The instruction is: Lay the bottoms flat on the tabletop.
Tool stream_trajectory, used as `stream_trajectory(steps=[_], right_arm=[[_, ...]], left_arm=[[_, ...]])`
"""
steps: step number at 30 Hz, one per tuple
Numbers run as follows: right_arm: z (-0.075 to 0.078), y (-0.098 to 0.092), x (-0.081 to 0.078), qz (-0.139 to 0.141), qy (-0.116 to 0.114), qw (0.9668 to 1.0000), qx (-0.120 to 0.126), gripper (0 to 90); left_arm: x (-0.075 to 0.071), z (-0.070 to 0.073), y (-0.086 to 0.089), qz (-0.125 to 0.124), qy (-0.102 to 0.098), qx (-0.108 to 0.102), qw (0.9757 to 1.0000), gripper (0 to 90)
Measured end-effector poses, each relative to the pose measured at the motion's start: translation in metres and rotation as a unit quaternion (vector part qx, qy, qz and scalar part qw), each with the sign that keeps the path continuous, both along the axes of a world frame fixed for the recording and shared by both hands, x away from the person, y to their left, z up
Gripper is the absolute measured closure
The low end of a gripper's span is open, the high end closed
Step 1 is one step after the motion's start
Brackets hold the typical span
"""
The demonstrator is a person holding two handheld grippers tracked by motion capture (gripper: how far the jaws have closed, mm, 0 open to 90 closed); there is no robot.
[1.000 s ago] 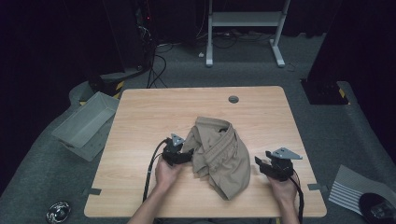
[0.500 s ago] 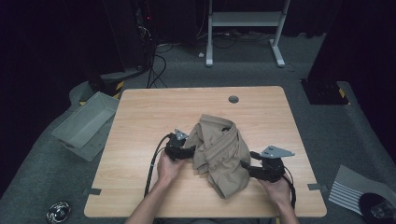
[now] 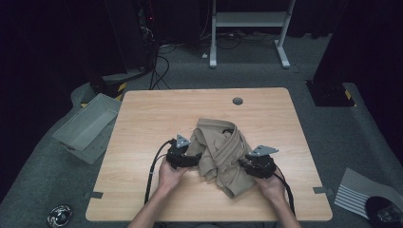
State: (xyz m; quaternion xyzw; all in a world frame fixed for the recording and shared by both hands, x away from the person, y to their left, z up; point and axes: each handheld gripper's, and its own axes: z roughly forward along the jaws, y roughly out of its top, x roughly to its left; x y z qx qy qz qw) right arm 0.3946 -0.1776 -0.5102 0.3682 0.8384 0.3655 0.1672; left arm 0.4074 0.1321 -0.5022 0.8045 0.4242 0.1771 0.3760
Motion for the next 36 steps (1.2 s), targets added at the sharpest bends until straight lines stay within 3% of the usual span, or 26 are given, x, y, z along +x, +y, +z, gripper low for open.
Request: stream_trajectory(steps=[1, 3, 4, 7, 8, 9, 13, 16, 20, 27, 28, 29, 33, 36], right_arm=[[-0.001, 0.0, 0.003, -0.001, 0.001, 1.0, 0.003, 67.3], [-0.002, 0.0, 0.009, -0.005, 0.004, 0.9999, 0.008, 70.1], [-0.003, 0.001, 0.011, -0.008, 0.004, 0.9999, 0.009, 71.3], [-0.004, 0.002, 0.017, -0.014, 0.0, 0.9999, 0.009, 73.3], [-0.004, 0.002, 0.017, -0.014, 0.0, 0.9999, 0.009, 73.3], [-0.003, 0.004, 0.019, -0.015, -0.002, 0.9999, 0.0, 73.9], [0.002, 0.006, 0.02, -0.013, -0.009, 0.9996, -0.022, 76.4], [0.008, 0.001, 0.02, -0.019, -0.013, 0.9996, -0.015, 78.2], [0.007, -0.013, 0.019, -0.03, -0.01, 0.9995, -0.005, 80.9], [-0.005, -0.022, 0.02, -0.047, -0.016, 0.9985, 0.024, 79.6], [-0.012, -0.026, 0.022, -0.049, -0.018, 0.9976, 0.047, 78.3], [-0.012, -0.028, 0.024, -0.049, -0.014, 0.9972, 0.055, 77.4], [-0.013, -0.028, 0.025, -0.054, -0.014, 0.997, 0.054, 73.2], [-0.013, -0.024, 0.022, -0.058, -0.03, 0.9974, 0.033, 63.4]], left_arm=[[0.0, 0.0, 0.0, 0.0, 0.0, 0.0, 1.0, 29.5], [0.001, -0.006, -0.008, -0.019, 0.011, 0.034, 0.9992, 28.3], [0.003, -0.008, -0.009, -0.02, 0.015, 0.04, 0.9989, 28.3], [0.009, -0.013, -0.009, -0.015, 0.029, 0.027, 0.9991, 31.6], [0.009, -0.013, -0.009, -0.015, 0.029, 0.027, 0.9991, 34.5], [0.01, -0.015, -0.011, -0.008, 0.02, 0.04, 0.999, 36.4], [0.009, -0.013, -0.017, -0.023, -0.001, 0.057, 0.9981, 59.5], [0.011, -0.012, -0.019, -0.028, 0.003, 0.06, 0.9978, 73.2], [0.013, -0.012, -0.012, -0.03, 0.017, 0.051, 0.9981, 83.0], [0.01, -0.012, 0.0, -0.026, 0.022, 0.04, 0.9986, 85.5], [0.008, -0.012, 0.004, -0.026, 0.02, 0.042, 0.9986, 85.5], [0.008, -0.011, 0.005, -0.024, 0.021, 0.042, 0.9986, 85.5], [0.01, -0.011, 0.01, -0.013, 0.024, 0.039, 0.9989, 85.3], [0.007, -0.006, 0.01, 0.006, 0.015, 0.04, 0.9991, 79.5]])
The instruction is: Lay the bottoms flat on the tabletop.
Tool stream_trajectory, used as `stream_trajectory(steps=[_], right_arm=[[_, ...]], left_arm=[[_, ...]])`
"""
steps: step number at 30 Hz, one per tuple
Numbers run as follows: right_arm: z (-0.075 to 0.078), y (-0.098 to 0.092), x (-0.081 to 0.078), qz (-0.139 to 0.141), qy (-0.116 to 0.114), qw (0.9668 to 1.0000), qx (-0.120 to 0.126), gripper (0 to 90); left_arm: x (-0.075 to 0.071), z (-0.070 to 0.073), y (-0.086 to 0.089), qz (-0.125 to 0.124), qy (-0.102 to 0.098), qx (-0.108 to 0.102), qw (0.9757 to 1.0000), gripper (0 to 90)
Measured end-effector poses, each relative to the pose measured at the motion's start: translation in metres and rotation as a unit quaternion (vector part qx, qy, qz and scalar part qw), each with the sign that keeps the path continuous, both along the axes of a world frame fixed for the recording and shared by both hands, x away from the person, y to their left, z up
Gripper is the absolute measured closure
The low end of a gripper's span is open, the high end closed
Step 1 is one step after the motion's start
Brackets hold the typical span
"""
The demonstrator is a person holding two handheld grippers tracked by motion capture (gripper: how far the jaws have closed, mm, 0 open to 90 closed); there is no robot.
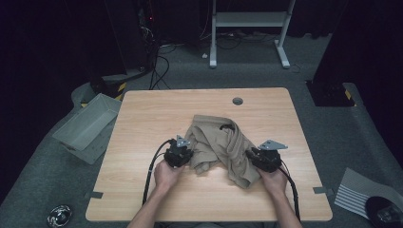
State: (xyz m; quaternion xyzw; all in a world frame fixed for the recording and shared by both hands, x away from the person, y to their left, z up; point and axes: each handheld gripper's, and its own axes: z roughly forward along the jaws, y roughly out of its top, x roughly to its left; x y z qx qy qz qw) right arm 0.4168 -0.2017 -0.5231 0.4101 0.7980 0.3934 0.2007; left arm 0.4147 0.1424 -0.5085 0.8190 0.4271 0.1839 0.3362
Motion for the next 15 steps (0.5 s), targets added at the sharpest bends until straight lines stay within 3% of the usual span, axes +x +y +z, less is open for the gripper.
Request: stream_trajectory(steps=[2, 3, 5, 6, 7, 9, 10, 13, 15], right_arm=[[0.0, 0.001, -0.001, -0.009, -0.003, 0.9999, -0.005, 57.0], [0.0, -0.001, 0.0, -0.016, 0.004, 0.9999, 0.002, 54.3], [0.0, -0.002, 0.001, -0.018, 0.008, 0.9998, 0.005, 54.0], [0.0, -0.002, 0.001, -0.019, 0.01, 0.9998, 0.005, 53.8], [0.0, -0.002, 0.001, -0.019, 0.01, 0.9998, 0.005, 53.8], [0.0, -0.001, 0.001, -0.019, 0.009, 0.9998, 0.004, 53.8], [0.0, -0.001, 0.001, -0.019, 0.011, 0.9998, 0.004, 53.9], [0.0, -0.001, 0.001, -0.015, 0.011, 0.9998, 0.002, 53.9], [-0.001, -0.001, 0.001, -0.016, 0.014, 0.9998, 0.003, 53.9]], left_arm=[[-0.007, 0.007, -0.001, -0.005, -0.013, -0.016, 0.9998, 65.3], [-0.013, 0.012, -0.005, -0.018, -0.012, -0.03, 0.9993, 53.2], [-0.014, 0.013, -0.007, -0.026, -0.007, -0.034, 0.999, 46.7], [-0.015, 0.012, -0.013, -0.039, 0.012, -0.041, 0.9983, 44.5], [-0.015, 0.012, -0.013, -0.039, 0.012, -0.041, 0.9983, 43.6], [-0.014, 0.008, -0.019, -0.044, 0.016, -0.025, 0.9986, 43.6], [-0.011, 0.003, -0.025, -0.041, 0.016, -0.004, 0.999, 50.8], [-0.009, 0.001, -0.026, -0.046, 0.014, 0.001, 0.9989, 75.3], [-0.01, 0.004, -0.023, -0.043, 0.011, 0.006, 0.999, 84.5]])
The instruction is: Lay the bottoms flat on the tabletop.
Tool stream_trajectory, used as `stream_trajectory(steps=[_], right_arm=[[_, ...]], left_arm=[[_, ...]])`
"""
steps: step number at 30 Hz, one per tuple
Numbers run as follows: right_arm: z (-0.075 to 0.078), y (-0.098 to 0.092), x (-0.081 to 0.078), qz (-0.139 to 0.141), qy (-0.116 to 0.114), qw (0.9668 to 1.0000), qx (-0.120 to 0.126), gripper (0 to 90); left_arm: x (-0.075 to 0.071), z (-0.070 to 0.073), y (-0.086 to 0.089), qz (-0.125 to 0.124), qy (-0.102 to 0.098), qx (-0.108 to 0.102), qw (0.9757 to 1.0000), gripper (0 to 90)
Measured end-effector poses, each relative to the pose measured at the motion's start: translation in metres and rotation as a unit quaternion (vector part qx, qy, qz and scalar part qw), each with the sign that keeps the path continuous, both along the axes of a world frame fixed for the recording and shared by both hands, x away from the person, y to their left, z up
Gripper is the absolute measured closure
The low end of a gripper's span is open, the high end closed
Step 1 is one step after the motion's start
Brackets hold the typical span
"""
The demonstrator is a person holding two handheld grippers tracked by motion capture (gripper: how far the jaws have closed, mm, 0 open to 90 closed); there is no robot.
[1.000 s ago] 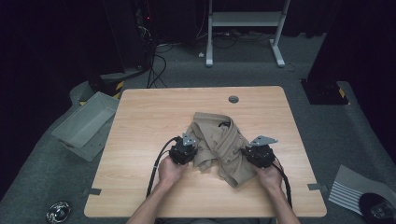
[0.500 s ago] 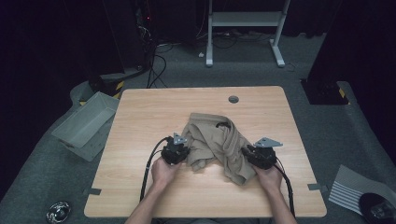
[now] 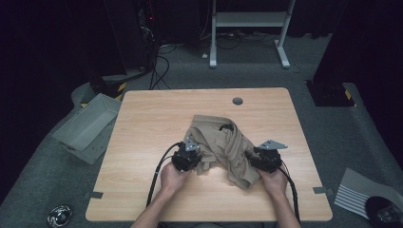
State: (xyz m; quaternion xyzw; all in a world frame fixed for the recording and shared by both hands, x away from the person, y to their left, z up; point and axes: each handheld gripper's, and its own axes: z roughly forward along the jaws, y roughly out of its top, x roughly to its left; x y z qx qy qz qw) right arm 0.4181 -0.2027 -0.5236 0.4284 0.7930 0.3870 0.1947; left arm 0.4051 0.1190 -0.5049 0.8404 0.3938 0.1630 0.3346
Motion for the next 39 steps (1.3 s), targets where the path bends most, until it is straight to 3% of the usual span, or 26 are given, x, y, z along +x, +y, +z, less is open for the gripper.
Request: stream_trajectory(steps=[3, 6, 7, 8, 12, 14, 17, 18, 21, 22, 24, 26, 29, 30, 31, 34, 36, 37, 39], right_arm=[[0.0, 0.0, 0.0, -0.001, 0.002, 1.0, 0.002, 53.8], [0.0, -0.001, 0.001, -0.003, 0.008, 0.9999, 0.006, 52.4], [0.0, -0.001, 0.002, -0.003, 0.008, 0.9999, 0.006, 52.1], [0.0, -0.001, 0.002, -0.004, 0.009, 0.9999, 0.007, 51.9], [0.0, -0.001, 0.002, -0.004, 0.011, 0.9999, 0.006, 50.9], [0.0, -0.001, 0.003, -0.002, 0.012, 0.9999, 0.005, 50.1], [-0.001, 0.0, 0.003, 0.001, 0.013, 0.9999, 0.002, 49.0], [-0.001, 0.0, 0.003, 0.0, 0.013, 0.9999, 0.002, 48.5], [-0.001, 0.0, 0.003, -0.003, 0.012, 0.9999, 0.001, 47.1], [0.0, 0.001, 0.002, -0.006, 0.01, 0.9999, -0.002, 46.3], [0.0, 0.002, 0.001, -0.006, 0.003, 1.0, -0.007, 46.2], [0.0, 0.003, -0.002, -0.004, -0.008, 0.9999, -0.014, 48.8], [0.002, 0.004, -0.006, 0.008, -0.016, 0.9996, -0.02, 64.4], [0.002, 0.004, -0.006, 0.008, -0.016, 0.9996, -0.02, 64.4], [0.002, 0.004, -0.008, 0.01, -0.021, 0.9995, -0.024, 71.0], [0.003, 0.001, -0.008, 0.005, -0.018, 0.9997, -0.014, 78.9], [0.004, 0.0, -0.008, 0.002, -0.019, 0.9998, -0.012, 80.6], [0.003, 0.0, -0.008, -0.001, -0.018, 0.9998, -0.013, 81.2], [0.003, -0.001, -0.007, -0.01, -0.018, 0.9997, -0.013, 81.7]], left_arm=[[-0.003, 0.004, 0.006, 0.003, -0.005, 0.013, 0.9999, 86.2], [-0.01, 0.01, 0.024, 0.021, -0.015, 0.01, 0.9996, 86.8], [-0.014, 0.011, 0.038, 0.037, -0.015, 0.002, 0.9992, 86.8], [-0.014, 0.011, 0.038, 0.037, -0.015, 0.002, 0.9992, 86.9], [-0.019, 0.009, 0.066, 0.064, -0.004, 0.006, 0.9979, 86.9], [-0.018, 0.007, 0.069, 0.067, 0.001, 0.017, 0.9976, 86.9], [-0.015, 0.004, 0.07, 0.074, 0.013, 0.018, 0.997, 85.7], [-0.015, 0.004, 0.069, 0.078, 0.008, 0.022, 0.9967, 82.6], [-0.013, 0.008, 0.067, 0.079, 0.005, 0.015, 0.9968, 59.5], [-0.011, 0.013, 0.063, 0.066, 0.002, -0.006, 0.9978, 52.7], [-0.009, 0.016, 0.055, 0.053, -0.006, -0.008, 0.9986, 45.1], [-0.004, 0.015, 0.047, 0.045, -0.01, -0.004, 0.9989, 43.6], [0.006, 0.008, 0.038, 0.046, 0.006, 0.0, 0.9989, 50.0], [0.006, 0.008, 0.038, 0.046, 0.006, 0.0, 0.9989, 54.3], [0.011, 0.004, 0.036, 0.046, 0.01, -0.004, 0.9989, 59.2], [0.013, 0.005, 0.038, 0.046, 0.011, -0.002, 0.9989, 76.3], [0.012, 0.006, 0.039, 0.047, 0.009, 0.003, 0.9989, 85.0], [0.009, 0.007, 0.044, 0.048, 0.003, 0.018, 0.9987, 86.7], [0.006, 0.007, 0.052, 0.051, 0.004, 0.022, 0.9984, 87.4]])
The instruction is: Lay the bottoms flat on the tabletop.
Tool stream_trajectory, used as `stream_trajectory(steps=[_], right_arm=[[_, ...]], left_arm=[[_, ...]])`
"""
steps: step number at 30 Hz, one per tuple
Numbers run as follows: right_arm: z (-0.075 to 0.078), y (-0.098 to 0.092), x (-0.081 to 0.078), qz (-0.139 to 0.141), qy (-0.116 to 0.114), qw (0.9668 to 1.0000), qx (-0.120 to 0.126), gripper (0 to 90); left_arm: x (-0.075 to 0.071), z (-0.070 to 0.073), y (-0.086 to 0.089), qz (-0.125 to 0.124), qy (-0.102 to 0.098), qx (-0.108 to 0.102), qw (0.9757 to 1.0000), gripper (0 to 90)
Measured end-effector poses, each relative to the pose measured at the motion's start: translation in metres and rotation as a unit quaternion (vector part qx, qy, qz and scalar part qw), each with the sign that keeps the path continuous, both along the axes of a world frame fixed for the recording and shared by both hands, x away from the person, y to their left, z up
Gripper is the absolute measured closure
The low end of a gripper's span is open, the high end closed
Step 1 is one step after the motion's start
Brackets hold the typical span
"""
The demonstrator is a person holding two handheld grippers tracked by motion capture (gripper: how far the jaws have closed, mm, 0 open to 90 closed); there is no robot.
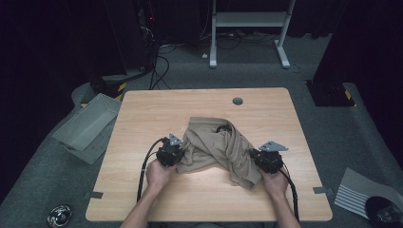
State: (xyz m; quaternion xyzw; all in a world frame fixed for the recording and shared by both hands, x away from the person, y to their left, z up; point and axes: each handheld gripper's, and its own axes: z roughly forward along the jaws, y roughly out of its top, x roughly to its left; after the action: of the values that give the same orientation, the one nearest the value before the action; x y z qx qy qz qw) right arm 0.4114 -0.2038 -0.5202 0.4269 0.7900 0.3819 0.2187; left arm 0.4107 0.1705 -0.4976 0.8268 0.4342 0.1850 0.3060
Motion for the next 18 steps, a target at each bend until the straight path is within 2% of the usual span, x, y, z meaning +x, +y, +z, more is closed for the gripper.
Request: stream_trajectory(steps=[4, 5, 6, 7, 8, 10, 11, 12, 13, 14, 18], right_arm=[[-0.001, -0.002, 0.002, -0.011, 0.005, 0.9999, 0.007, 79.7], [-0.001, -0.003, 0.003, -0.014, 0.006, 0.9999, 0.007, 76.7], [-0.001, -0.004, 0.005, -0.029, 0.013, 0.9994, 0.012, 66.1], [-0.001, -0.004, 0.005, -0.029, 0.013, 0.9994, 0.012, 66.1], [0.0, -0.008, 0.004, -0.044, 0.017, 0.9986, 0.024, 56.6], [0.004, -0.01, -0.004, -0.04, 0.012, 0.9984, 0.039, 53.7], [0.004, -0.01, -0.004, -0.04, 0.012, 0.9984, 0.039, 53.7], [0.011, -0.009, -0.017, -0.024, -0.001, 0.9986, 0.046, 53.0], [0.011, -0.009, -0.017, -0.024, -0.001, 0.9986, 0.046, 53.0], [0.019, -0.006, -0.03, -0.003, -0.012, 0.9989, 0.046, 52.7], [0.024, 0.005, -0.047, 0.048, -0.009, 0.9982, 0.036, 51.5]], left_arm=[[-0.003, -0.002, 0.01, 0.012, 0.008, -0.015, 0.9998, 86.5], [-0.003, -0.001, 0.011, 0.02, 0.007, -0.015, 0.9997, 82.5], [-0.003, 0.0, 0.011, 0.022, 0.006, -0.018, 0.9996, 63.7], [-0.003, 0.001, 0.011, 0.021, 0.004, -0.03, 0.9993, 63.7], [-0.004, 0.004, 0.008, 0.016, -0.007, -0.052, 0.9985, 49.1], [-0.004, 0.006, 0.006, 0.013, -0.013, -0.052, 0.9985, 42.6], [-0.003, 0.007, 0.003, 0.011, -0.015, -0.053, 0.9984, 42.6], [-0.002, 0.007, 0.0, 0.009, -0.016, -0.053, 0.9984, 40.6], [0.001, 0.006, -0.003, 0.008, -0.016, -0.051, 0.9986, 40.6], [0.007, 0.003, -0.011, 0.01, -0.011, -0.045, 0.9989, 40.7], [0.016, -0.005, -0.02, 0.017, -0.004, -0.04, 0.999, 45.2]])
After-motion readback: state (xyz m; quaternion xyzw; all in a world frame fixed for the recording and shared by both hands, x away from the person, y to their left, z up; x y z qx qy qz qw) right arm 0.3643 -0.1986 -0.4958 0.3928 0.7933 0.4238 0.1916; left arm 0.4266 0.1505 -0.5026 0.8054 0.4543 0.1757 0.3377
